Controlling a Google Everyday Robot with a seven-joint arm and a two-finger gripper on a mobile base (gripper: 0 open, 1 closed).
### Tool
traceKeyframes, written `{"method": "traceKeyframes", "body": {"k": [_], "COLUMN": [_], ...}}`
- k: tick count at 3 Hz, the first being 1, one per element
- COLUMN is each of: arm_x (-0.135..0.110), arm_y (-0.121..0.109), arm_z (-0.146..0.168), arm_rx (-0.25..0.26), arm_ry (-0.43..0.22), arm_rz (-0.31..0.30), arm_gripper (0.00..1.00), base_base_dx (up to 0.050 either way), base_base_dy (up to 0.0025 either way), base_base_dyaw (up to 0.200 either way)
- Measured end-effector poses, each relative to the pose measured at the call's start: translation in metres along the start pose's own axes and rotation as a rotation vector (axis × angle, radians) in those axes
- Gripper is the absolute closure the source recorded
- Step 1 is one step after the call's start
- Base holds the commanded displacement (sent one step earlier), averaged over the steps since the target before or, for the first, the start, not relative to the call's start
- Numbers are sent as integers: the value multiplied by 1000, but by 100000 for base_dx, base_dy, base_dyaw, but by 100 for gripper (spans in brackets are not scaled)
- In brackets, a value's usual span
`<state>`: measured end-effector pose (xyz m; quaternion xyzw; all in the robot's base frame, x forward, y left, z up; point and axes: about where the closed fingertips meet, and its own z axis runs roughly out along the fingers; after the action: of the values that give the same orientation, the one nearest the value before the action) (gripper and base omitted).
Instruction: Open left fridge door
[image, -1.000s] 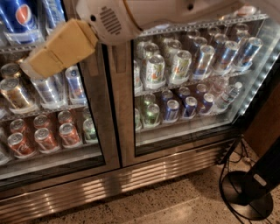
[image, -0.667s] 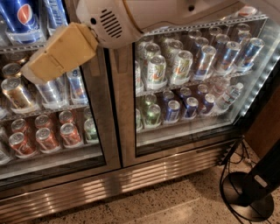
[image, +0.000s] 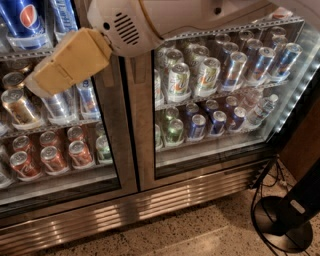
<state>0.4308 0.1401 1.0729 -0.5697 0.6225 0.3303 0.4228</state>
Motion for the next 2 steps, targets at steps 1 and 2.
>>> {"method": "traceKeyframes", "body": {"k": [1, 2], "arm_x": [0, 3], "arm_y": [-1, -1], "arm_z": [-1, 1], "arm_rx": [0, -2], "arm_ry": [0, 3], "arm_rz": [0, 6], "arm_gripper": [0, 19], "base_base_dx": [0, 0], "base_base_dy": [0, 0], "base_base_dyaw": [0, 0]}}
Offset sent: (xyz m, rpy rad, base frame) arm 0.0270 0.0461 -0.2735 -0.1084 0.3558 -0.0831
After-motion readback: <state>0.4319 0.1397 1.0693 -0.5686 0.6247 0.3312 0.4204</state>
